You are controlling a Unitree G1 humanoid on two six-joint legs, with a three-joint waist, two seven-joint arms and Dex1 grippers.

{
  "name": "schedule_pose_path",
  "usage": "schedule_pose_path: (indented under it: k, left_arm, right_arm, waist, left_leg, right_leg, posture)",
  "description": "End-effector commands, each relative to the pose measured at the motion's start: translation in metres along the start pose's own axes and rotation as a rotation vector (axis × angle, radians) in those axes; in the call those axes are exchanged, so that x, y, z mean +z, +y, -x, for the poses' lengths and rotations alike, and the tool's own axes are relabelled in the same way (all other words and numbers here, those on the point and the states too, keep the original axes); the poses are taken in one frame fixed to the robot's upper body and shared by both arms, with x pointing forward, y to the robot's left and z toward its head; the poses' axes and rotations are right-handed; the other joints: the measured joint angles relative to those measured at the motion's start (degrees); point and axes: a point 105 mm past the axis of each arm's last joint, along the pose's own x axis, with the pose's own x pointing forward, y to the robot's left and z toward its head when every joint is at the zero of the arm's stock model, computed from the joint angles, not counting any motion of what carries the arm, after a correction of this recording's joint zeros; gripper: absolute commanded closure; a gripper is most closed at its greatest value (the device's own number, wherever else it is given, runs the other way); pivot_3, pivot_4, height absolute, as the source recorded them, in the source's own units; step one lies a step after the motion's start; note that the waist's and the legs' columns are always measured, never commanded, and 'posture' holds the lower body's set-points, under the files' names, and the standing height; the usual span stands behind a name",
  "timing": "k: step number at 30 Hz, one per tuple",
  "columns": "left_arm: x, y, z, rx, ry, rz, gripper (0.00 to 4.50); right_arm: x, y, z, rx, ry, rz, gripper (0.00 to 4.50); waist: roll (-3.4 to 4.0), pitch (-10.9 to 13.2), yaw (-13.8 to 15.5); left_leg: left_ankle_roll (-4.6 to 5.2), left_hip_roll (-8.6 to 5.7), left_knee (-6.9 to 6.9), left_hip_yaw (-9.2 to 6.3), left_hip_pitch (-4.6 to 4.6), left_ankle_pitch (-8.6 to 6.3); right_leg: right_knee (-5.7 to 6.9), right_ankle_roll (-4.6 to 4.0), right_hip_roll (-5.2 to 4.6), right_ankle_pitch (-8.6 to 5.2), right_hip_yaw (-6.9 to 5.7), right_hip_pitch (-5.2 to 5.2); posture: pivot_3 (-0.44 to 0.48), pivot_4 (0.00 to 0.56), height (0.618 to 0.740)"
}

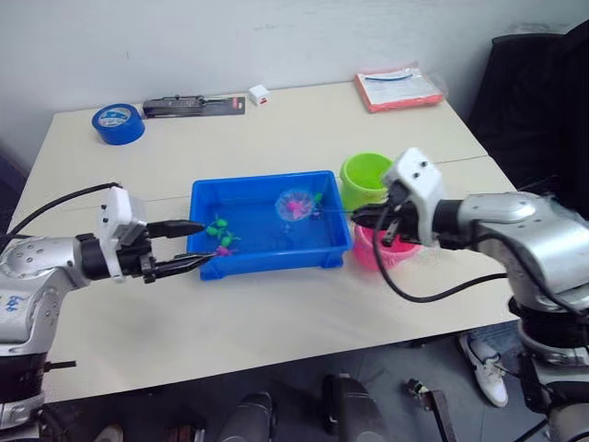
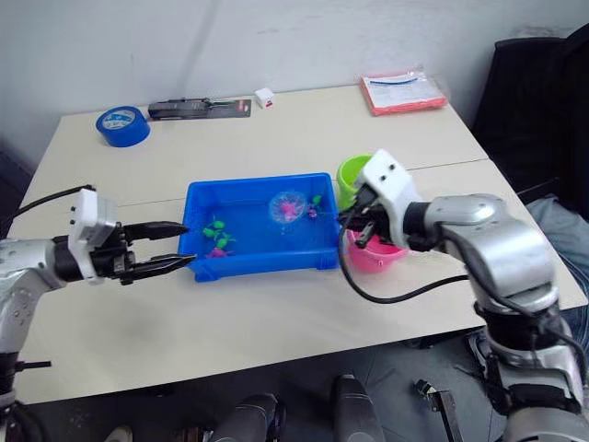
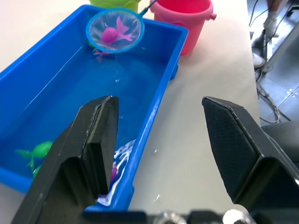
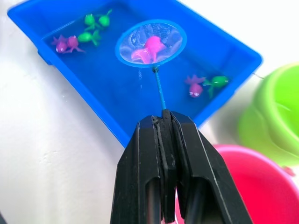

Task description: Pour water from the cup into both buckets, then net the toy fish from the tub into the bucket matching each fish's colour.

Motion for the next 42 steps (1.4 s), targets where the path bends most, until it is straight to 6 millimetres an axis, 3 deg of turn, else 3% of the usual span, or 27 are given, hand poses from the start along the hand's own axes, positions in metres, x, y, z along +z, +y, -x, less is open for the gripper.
schedule_pose_path:
  k: [1,7,17,26,42]
  left_arm:
    - [0.004,0.006,-0.006,-0.024,-0.014,-0.031,1.4]
    - [0.001,0.018,-0.021,-0.075,-0.028,-0.035,1.4]
    - [0.003,0.034,-0.039,-0.146,-0.032,-0.057,1.4]
    - [0.003,0.038,-0.048,-0.186,-0.032,-0.061,1.4]
    - [0.002,0.039,-0.057,-0.218,-0.035,-0.058,1.4]
  right_arm:
    - [0.015,-0.008,0.033,-0.079,-0.065,0.027,3.72]
    - [0.01,-0.018,0.079,-0.227,-0.047,0.0,3.72]
    - [-0.01,-0.02,0.113,-0.419,0.047,0.011,3.72]
    - [-0.03,-0.01,0.121,-0.482,0.173,0.123,3.72]
    - [-0.041,0.004,0.114,-0.488,0.341,0.611,3.72]
  waist:
    - [0.0,0.0,0.18]
    - [0.0,0.0,1.26]
    - [-0.02,-0.01,2.39]
    - [-0.08,-0.04,2.52]
    - [-0.16,-0.07,2.53]
  left_leg:
    - [0.0,0.0,0.01,0.0,0.0,0.0]
    - [0.0,0.01,0.02,0.03,0.0,0.0]
    - [0.02,-0.01,0.07,0.12,0.0,0.01]
    - [0.03,-0.04,0.14,0.14,0.0,0.01]
    - [0.03,-0.07,0.26,0.15,0.0,0.01]
  right_leg:
    - [0.0,0.0,0.0,0.0,0.0,0.0]
    - [0.01,0.0,0.01,0.0,-0.01,-0.01]
    - [0.07,0.03,0.0,0.02,0.01,-0.01]
    - [0.12,0.05,-0.01,0.03,-0.03,0.01]
    - [0.18,0.08,-0.01,0.04,-0.08,0.04]
  posture:
    - [0.0,0.15,0.74]
    - [0.0,0.15,0.74]
    - [0.0,0.15,0.74]
    - [0.0,0.15,0.74]
    - [0.0,0.15,0.74]
